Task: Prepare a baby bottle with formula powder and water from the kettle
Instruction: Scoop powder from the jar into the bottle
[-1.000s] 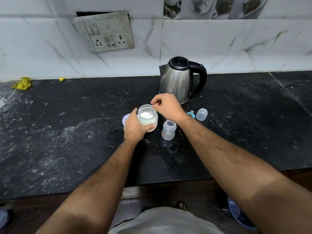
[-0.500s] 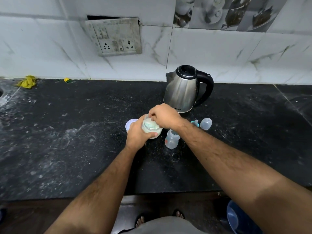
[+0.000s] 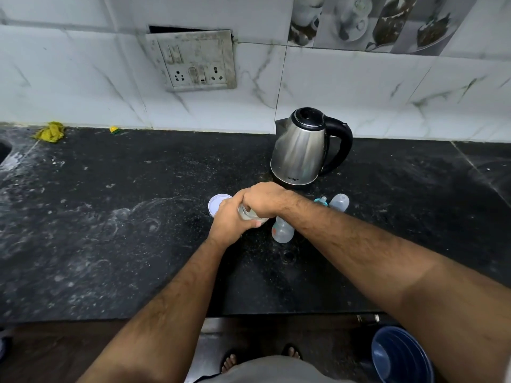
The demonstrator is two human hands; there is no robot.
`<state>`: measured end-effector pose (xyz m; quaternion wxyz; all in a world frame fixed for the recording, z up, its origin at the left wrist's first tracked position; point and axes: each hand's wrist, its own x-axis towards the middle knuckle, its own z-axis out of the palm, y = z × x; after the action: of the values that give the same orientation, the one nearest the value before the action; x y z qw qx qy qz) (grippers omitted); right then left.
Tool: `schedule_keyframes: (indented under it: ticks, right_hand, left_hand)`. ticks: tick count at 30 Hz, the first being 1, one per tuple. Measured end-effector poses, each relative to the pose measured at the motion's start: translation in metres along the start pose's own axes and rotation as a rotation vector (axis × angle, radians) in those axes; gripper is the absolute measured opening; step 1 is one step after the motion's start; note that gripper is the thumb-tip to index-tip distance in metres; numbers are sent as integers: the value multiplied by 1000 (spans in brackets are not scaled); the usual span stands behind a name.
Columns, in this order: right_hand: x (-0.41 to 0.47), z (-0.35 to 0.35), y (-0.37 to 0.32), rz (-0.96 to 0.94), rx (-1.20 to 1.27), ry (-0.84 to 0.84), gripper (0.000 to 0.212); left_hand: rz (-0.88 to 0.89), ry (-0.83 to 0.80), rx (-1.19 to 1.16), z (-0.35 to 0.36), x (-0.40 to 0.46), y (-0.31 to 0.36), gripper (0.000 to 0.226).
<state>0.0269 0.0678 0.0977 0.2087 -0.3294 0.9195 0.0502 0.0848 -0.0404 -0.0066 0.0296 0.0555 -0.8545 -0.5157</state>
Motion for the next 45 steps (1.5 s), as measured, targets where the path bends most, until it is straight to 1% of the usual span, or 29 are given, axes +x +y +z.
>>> schedule_keyframes:
  ticks: [4, 9, 12, 15, 18, 20, 23, 29, 32, 35, 37, 41, 45]
  right_hand:
    - [0, -3, -1, -9, -12, -28, 23]
    - [-1, -1, 1, -51, -85, -47, 14]
    - [-1, 2, 4, -23, -21, -63, 12]
    - [-1, 1, 5, -54, -29, -79, 8]
    - [1, 2, 9, -33, -11, -32, 15]
    - [3, 5, 12, -47, -22, -2, 20]
    - [3, 8, 17, -108, -53, 106, 6]
    - [0, 20, 28, -116, 174, 273, 12]
    - [-7, 23, 33, -89, 331, 349, 7]
    - [-12, 23, 36, -94, 410, 371, 25]
    - [-14, 22, 37, -100, 385, 360, 26]
    - [-17, 16, 39, -91, 202, 319, 7]
    - [-17, 14, 39, -82, -15, 281, 10]
  left_hand:
    - [-18, -11, 7, 1, 2, -4, 80]
    - [-16, -11, 18, 3, 3, -5, 78]
    - [-21, -1, 31, 4, 2, -3, 76]
    - [-24, 14, 35, 5, 0, 1, 73]
    - [-33, 15, 24, 4, 1, 4, 70]
    - [-29, 6, 21, 4, 2, 3, 75]
    - [-29, -2, 17, 3, 3, 2, 80]
    - [-14, 5, -1, 4, 3, 2, 81]
    - [-12, 10, 20, 4, 3, 1, 78]
    - [-5, 8, 44, 5, 4, 0, 79]
    - [-1, 8, 58, 6, 5, 0, 80]
    - [-9, 21, 67, 7, 5, -1, 82]
    - [-3, 31, 72, 7, 5, 0, 83]
